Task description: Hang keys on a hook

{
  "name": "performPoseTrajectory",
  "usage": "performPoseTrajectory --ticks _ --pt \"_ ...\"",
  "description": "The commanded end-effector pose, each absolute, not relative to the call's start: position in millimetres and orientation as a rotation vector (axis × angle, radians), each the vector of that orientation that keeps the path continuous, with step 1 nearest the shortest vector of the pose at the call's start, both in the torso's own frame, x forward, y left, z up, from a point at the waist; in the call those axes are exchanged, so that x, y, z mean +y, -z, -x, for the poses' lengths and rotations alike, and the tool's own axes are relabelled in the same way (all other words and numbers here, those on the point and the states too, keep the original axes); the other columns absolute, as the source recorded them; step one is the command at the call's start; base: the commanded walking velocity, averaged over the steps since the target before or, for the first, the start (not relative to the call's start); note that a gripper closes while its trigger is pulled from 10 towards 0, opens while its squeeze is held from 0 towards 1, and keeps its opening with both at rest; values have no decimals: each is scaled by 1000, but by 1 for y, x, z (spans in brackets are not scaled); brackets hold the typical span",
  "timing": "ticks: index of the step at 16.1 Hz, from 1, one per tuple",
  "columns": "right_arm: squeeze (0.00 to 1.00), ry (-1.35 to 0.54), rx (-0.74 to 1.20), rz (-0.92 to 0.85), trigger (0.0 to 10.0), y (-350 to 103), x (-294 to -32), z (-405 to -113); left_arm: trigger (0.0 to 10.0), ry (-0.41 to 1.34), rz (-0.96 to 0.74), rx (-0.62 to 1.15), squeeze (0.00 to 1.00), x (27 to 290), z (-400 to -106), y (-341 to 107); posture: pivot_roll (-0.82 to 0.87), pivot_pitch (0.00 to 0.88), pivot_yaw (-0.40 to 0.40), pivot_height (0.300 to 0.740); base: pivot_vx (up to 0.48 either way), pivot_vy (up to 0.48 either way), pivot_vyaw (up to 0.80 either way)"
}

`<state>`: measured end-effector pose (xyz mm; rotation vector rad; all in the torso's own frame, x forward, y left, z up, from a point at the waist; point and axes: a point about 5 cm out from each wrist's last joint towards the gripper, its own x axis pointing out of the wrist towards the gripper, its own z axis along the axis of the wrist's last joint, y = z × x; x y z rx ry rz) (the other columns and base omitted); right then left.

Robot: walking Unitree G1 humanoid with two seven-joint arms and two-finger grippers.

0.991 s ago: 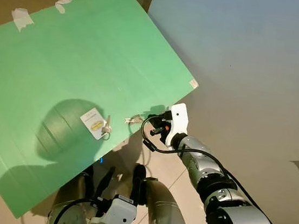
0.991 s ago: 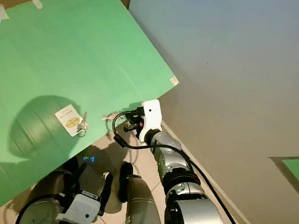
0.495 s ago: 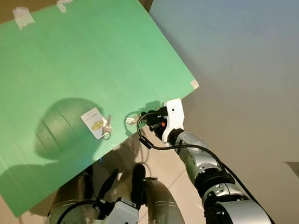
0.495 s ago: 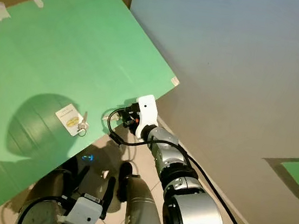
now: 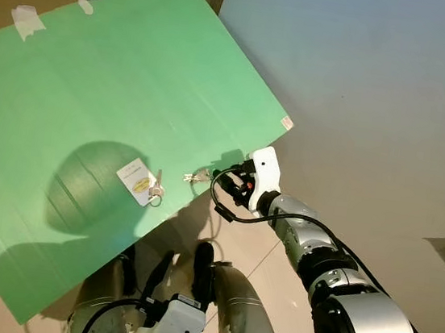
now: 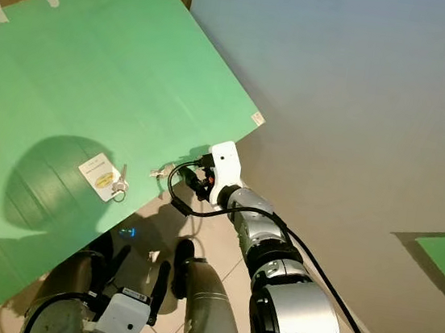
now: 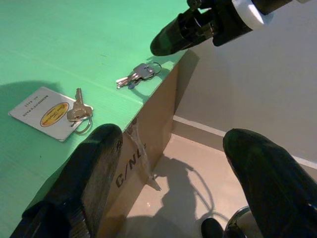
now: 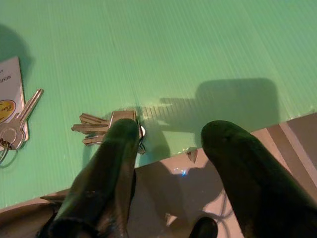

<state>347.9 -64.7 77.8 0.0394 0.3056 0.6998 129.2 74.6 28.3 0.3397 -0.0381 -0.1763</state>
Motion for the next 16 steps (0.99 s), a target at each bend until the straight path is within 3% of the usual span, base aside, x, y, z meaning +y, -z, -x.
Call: performPoseTrajectory --ticks 1,4,5,6,16 --pt "1000 -677 375 -35 10000 -62 -75 -341 10000 202 -331 22 0 67 -114 -19 -118 505 -311 740 0 0 0" --pt "1000 -724 419 -31 10000 -58 -75 -337 10000 204 -326 22 0 65 -113 -20 -117 512 -311 740 0 0 0" --pt "463 -734 425 -31 10000 -57 -75 -337 10000 204 -326 22 0 65 -113 -20 -117 512 -311 740 0 0 0" --pt "0 -748 431 -24 10000 -57 -75 -336 10000 203 -325 23 0 65 -112 -20 -114 510 -309 740 0 0 0" --pt "0 -875 421 100 10000 -56 -75 -332 10000 202 -327 23 0 65 -109 -22 -103 494 -307 740 0 0 0"
